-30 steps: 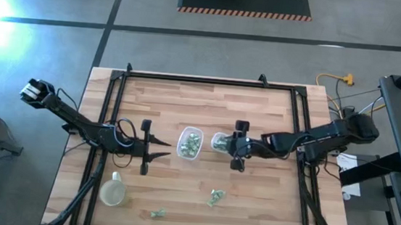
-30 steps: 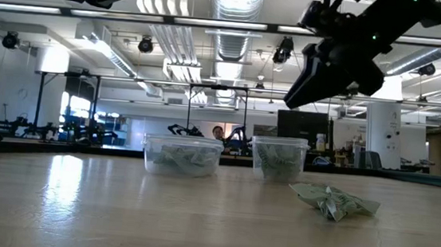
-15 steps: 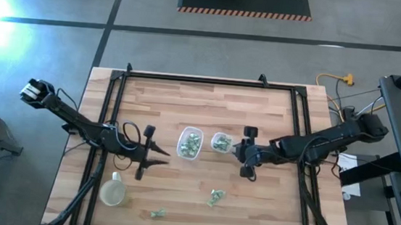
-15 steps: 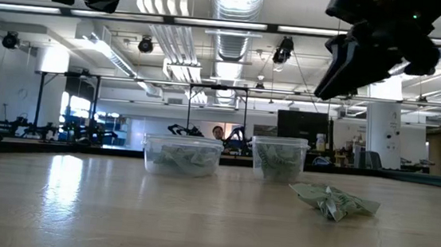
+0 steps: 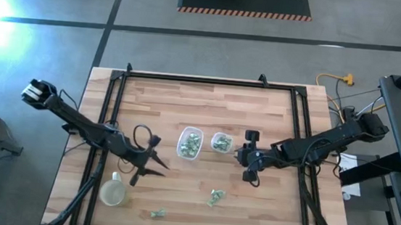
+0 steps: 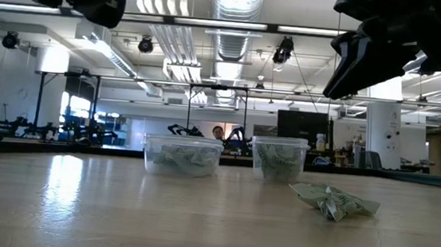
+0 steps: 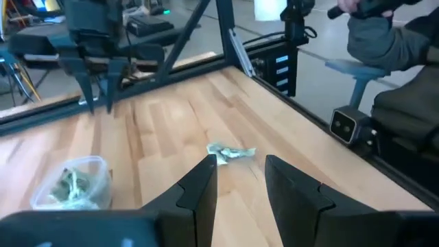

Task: Pick and place items into bin
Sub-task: Put the white stevia packet into the left transparent bin

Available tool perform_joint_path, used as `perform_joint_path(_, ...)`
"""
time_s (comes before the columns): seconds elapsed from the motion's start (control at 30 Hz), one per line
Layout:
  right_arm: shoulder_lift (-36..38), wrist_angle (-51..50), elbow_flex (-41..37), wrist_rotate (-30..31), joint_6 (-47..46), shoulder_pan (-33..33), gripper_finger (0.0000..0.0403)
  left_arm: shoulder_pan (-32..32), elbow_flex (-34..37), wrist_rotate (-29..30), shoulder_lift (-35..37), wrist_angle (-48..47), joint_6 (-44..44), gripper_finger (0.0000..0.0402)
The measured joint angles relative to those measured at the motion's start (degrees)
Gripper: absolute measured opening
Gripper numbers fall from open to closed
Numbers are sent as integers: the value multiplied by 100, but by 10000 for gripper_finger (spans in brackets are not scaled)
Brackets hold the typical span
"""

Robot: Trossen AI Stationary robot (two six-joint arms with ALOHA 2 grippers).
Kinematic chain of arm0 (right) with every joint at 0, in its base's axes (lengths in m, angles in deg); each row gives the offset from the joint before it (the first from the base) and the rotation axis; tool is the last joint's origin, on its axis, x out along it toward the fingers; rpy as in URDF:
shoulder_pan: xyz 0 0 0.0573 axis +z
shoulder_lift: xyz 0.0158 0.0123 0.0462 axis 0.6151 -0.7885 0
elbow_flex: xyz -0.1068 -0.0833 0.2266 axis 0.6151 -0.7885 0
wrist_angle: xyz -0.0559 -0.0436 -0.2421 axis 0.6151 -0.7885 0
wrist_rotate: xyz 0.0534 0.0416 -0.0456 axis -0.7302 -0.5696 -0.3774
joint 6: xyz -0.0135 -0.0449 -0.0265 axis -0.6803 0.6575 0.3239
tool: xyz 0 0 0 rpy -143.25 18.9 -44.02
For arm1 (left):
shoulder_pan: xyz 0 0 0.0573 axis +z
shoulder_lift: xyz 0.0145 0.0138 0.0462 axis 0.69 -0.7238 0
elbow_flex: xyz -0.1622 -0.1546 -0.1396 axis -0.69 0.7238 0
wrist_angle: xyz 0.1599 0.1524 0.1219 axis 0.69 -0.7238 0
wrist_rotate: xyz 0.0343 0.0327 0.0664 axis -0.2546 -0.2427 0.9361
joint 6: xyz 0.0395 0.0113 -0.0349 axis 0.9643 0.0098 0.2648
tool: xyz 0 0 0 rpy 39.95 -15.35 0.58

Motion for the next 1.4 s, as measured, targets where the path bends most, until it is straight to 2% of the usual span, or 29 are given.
perform_joint_path(0.2, 0, 17, -4, 0, -48, 0, 83, -2, -832, 0, -886, -791, -174, 107)
perform_joint_path(0.47, -5, 13, -11, -7, -111, 0, 83, -13, -2513, -32, -2176, -3149, -1295, 107)
perform_joint_path(0.6, -7, 13, -13, -13, -137, 0, 77, -47, -3235, -470, -2774, -4046, -1849, 107)
perform_joint_path(0.83, -9, 14, -13, -13, -152, 0, 72, -336, -4158, -1286, -3609, -4578, -2563, 107)
perform_joint_path(0.97, -11, 17, -13, -13, -152, 0, 77, -613, -4490, -1330, -3878, -4660, -2790, 107)
perform_joint_path(1.13, -11, 21, -15, -13, -152, 0, 80, -939, -4567, -1327, -4031, -4685, -3217, 107)
perform_joint_path(1.4, -11, 21, -15, -13, -202, 0, 68, -1303, -4343, -792, -4030, -4678, -4019, 107)
